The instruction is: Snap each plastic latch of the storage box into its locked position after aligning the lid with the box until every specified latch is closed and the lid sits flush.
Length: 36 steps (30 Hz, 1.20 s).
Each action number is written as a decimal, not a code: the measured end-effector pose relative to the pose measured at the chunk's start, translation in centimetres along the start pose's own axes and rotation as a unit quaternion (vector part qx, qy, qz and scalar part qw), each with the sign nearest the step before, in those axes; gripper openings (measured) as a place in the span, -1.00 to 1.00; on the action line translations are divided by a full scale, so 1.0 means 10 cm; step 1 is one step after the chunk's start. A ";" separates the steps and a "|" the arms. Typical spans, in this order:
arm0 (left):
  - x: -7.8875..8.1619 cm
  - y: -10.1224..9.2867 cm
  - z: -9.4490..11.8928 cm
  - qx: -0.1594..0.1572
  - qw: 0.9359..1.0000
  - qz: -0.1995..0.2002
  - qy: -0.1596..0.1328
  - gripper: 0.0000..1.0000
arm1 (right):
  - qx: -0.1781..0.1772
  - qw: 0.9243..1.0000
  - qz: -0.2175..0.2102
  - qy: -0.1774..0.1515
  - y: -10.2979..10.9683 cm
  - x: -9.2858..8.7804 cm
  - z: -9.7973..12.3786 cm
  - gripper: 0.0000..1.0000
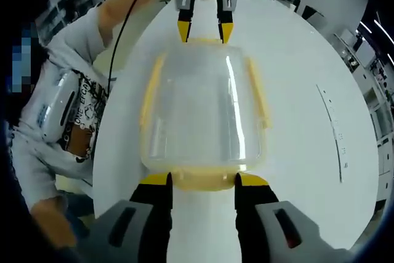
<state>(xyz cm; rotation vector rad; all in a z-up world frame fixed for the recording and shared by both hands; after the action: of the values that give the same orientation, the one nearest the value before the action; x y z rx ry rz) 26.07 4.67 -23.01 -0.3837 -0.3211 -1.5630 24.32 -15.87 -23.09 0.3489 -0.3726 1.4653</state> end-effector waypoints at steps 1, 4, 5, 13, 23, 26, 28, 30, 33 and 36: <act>0.00 0.01 0.00 -0.001 1.000 0.000 -0.001 -0.23 | 0.000 1.000 0.000 0.001 0.00 0.00 0.01 -0.23; 0.01 0.00 0.00 -0.001 1.000 -0.001 -0.001 -0.23 | 0.001 1.000 -0.002 0.001 0.01 -0.01 0.01 -0.23; 0.01 0.00 -0.01 -0.001 1.000 -0.002 -0.001 -0.23 | 0.001 1.000 -0.002 0.001 0.01 -0.01 0.01 -0.23; 0.02 0.01 -0.03 0.001 1.000 -0.009 -0.001 -0.22 | -0.001 1.000 -0.003 0.006 0.07 -0.05 -0.04 -0.23; 0.02 0.04 -0.03 0.000 1.000 -0.008 0.004 -0.22 | 0.006 1.000 -0.004 -0.004 0.05 -0.07 -0.04 -0.23; 0.02 0.05 -0.04 0.000 1.000 -0.009 0.005 -0.22 | 0.007 1.000 -0.004 -0.005 0.05 -0.07 -0.06 -0.23; 0.03 0.05 -0.04 0.000 1.000 -0.009 0.006 -0.22 | 0.006 1.000 -0.004 -0.005 0.05 -0.08 -0.06 -0.23; 0.03 0.05 -0.06 -0.001 1.000 -0.011 0.009 -0.21 | 0.006 1.000 -0.004 -0.005 0.04 -0.08 -0.06 -0.23; 0.02 0.05 -0.09 -0.002 1.000 -0.016 0.015 -0.20 | 0.007 1.000 -0.007 -0.006 0.04 -0.08 -0.06 -0.22; 0.02 0.05 -0.08 0.000 1.000 -0.019 0.018 -0.19 | 0.007 1.000 -0.004 -0.010 0.04 -0.08 -0.07 -0.21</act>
<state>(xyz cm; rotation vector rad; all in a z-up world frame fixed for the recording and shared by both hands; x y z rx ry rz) 26.58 4.12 -23.70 -0.3499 -0.3022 -1.6057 23.86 -16.28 -24.07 0.3763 -0.3759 1.4591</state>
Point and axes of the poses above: the point that each gripper's makers call its tool centre point, and the gripper's own axes: z roughly backward along the fingers, y roughly to its left, x roughly out of its top, the point moved 2 cm from there along z, roughly backward along the fingers, and after that the axes turned 1 degree about -y, right-handed, at the moved point
